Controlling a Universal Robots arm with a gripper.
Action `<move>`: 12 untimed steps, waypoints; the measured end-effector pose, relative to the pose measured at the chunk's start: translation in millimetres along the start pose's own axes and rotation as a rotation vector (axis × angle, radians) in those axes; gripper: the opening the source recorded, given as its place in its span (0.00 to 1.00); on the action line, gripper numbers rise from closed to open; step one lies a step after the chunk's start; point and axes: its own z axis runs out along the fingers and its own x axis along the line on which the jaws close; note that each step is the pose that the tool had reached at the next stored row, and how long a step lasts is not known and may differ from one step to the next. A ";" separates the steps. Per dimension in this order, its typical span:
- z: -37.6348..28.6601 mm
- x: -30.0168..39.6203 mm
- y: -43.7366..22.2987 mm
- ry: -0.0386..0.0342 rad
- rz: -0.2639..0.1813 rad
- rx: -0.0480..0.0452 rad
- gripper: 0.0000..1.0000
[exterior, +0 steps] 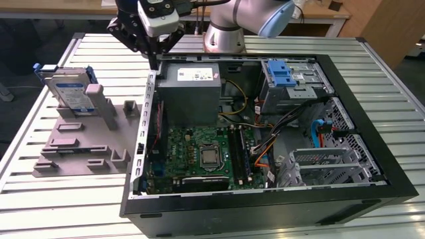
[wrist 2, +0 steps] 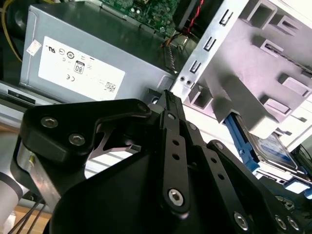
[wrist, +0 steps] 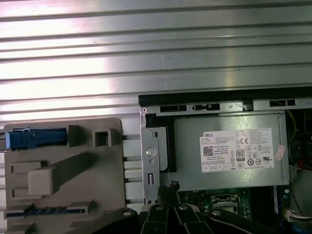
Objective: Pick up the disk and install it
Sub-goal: 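Reach for the disk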
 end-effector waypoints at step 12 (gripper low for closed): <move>0.1 4.1 -0.3 0.0000 0.000 0.0000 0.11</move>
